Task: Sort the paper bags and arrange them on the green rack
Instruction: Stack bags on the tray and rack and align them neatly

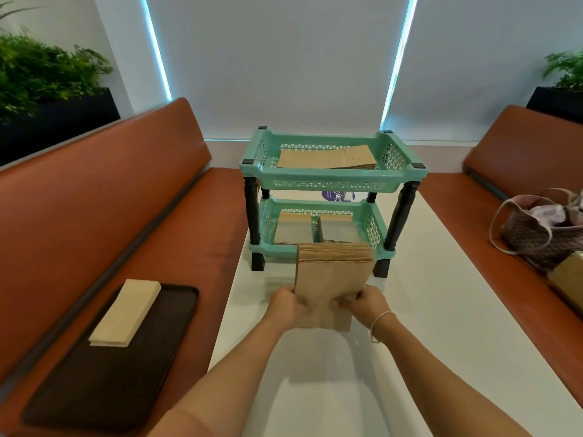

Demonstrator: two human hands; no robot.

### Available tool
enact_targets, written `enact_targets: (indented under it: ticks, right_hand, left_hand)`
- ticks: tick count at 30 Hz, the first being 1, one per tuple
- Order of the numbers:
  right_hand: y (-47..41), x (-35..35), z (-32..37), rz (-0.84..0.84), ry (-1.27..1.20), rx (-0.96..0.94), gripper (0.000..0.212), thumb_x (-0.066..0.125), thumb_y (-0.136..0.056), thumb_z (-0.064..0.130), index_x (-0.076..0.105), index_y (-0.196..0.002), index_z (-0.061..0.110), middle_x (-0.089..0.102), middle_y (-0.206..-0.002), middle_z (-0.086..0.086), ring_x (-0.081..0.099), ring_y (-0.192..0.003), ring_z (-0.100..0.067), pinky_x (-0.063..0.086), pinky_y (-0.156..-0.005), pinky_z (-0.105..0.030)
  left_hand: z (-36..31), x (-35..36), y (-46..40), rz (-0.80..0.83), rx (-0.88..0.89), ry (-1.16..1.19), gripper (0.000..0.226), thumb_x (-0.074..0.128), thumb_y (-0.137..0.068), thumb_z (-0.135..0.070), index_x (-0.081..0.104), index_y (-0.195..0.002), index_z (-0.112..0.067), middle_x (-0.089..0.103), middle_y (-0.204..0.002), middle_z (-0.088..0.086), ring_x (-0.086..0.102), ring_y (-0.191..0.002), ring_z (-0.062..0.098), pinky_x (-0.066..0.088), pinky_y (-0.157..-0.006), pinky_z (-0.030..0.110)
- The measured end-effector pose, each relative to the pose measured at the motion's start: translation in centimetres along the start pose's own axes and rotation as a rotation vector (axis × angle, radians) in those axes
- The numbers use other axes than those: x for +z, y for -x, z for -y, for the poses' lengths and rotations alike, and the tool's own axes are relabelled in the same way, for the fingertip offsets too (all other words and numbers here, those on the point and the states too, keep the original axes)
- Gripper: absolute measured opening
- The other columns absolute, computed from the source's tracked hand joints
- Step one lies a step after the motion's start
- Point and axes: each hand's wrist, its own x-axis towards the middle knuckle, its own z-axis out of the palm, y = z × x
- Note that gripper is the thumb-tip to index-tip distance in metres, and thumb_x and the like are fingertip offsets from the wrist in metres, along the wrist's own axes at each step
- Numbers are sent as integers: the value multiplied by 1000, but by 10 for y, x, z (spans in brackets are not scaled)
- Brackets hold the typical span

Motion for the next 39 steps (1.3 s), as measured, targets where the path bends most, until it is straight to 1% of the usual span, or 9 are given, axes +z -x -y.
enact_targets:
  ticks: [5, 8, 12, 16, 20, 23, 27, 34, 39]
  right_hand:
    - [-4, -42, 43, -72, -403, -165, 32, 72, -66, -17, 63, -77, 12, 63, -75, -2, 58, -75, -20, 53, -60, -21]
    - [-5, -62, 51, -55, -254, -232, 37, 69, -65, -19, 61, -81, 13, 58, -72, -3, 52, -65, -16, 50, -53, -17]
    - [-9, -62, 20, -57, 38, -128, 32, 74, -66, -8, 65, -73, 22, 65, -78, -6, 59, -76, -22, 52, -72, -31]
    - [-8, -37, -20, -86, 106, 27, 11, 73, -73, 6, 69, -81, 12, 67, -84, -10, 62, -83, -29, 52, -76, -35]
    - [-1, -14, -41, -123, 112, 144, 16, 60, -83, 8, 64, -98, 4, 64, -95, -15, 54, -83, -29, 41, -70, -30]
    - [-3, -10, -44, -168, 29, 158, 22, 62, -81, 6, 64, -104, 4, 65, -101, -17, 56, -88, -30, 45, -75, -33]
    - [-8, -14, -39, -200, -6, 126, 28, 68, -79, 6, 65, -107, 4, 66, -105, -16, 58, -90, -30, 50, -83, -38]
    - [4, -9, -40, -133, 99, 191, 32, 66, -82, 17, 61, -112, 5, 64, -109, -14, 58, -98, -32, 48, -87, -39]
    - [-2, -32, -20, -106, 64, 89, 27, 68, -81, 9, 65, -108, 5, 65, -108, -14, 58, -99, -31, 47, -91, -38]
  left_hand:
    - [-19, -23, -12, 42, 123, -431, 39, 74, -78, -17, 62, -115, -11, 64, -111, 7, 56, -110, 22, 44, -85, 26]
    - [-33, -44, -16, 60, 131, -594, 33, 74, -76, -21, 63, -107, -15, 58, -95, 3, 54, -99, 22, 48, -79, 30]
    - [-29, -61, -22, 40, 146, -383, 23, 80, -67, -17, 70, -87, -18, 61, -78, -4, 56, -80, 16, 47, -60, 23]
    - [-8, -57, -17, -56, 58, 93, 39, 88, -61, -16, 64, -91, -21, 62, -91, -5, 58, -86, 15, 46, -68, 23]
    - [19, -33, -6, -50, 31, 353, 44, 82, -65, -3, 61, -101, -16, 68, -97, 2, 62, -95, 21, 53, -75, 28]
    - [24, -22, -4, -23, 33, 376, 47, 81, -67, -3, 63, -109, -14, 68, -107, 6, 62, -103, 23, 52, -91, 40]
    - [18, -28, -10, 11, 84, 374, 46, 82, -67, -6, 65, -109, -10, 70, -107, 5, 64, -103, 21, 51, -90, 32]
    - [33, -23, -8, -7, -39, 319, 49, 86, -59, -3, 67, -103, -11, 69, -105, 6, 64, -104, 25, 51, -95, 41]
    - [8, -51, -7, 69, 128, 113, 38, 84, -64, -9, 69, -97, -17, 71, -96, 1, 65, -97, 18, 53, -86, 31]
